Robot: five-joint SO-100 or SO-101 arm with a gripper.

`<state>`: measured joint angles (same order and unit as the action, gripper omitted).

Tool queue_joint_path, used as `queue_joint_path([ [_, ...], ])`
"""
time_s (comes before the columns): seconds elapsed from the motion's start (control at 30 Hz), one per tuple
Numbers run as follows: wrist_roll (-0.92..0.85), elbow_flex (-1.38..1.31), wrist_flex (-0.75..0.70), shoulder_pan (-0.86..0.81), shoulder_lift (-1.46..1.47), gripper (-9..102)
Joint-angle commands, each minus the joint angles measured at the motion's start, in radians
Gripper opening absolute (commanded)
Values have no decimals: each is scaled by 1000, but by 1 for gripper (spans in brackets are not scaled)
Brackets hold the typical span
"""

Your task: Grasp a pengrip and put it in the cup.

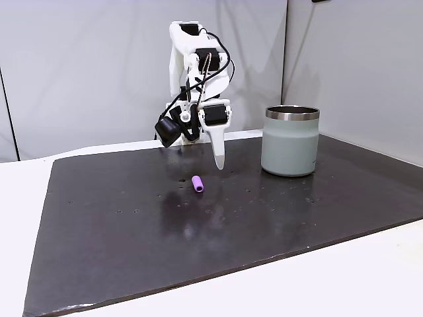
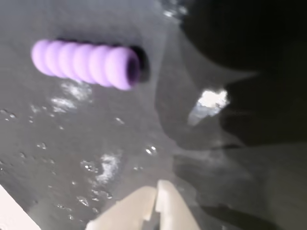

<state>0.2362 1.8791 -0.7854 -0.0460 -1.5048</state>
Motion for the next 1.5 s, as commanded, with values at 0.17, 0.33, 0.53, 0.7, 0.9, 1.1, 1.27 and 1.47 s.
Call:
queue_joint_path([
  [0.17, -199, -204, -41, -44, 78, 0],
  [0.33, -337, -310, -89, -58, 144, 0],
  [0.53, -482, -439, -184, -64, 213, 0],
  [0.7, -594, -482, -207, -71, 213, 1],
  [0.9, -735, -505, -238, -74, 212, 3],
  [1.1, -870, -525, -247, -86, 209, 8],
  [1.27, -1023, -607, -345, -84, 244, 13],
  [1.47, -1197, -753, -483, -103, 322, 14],
])
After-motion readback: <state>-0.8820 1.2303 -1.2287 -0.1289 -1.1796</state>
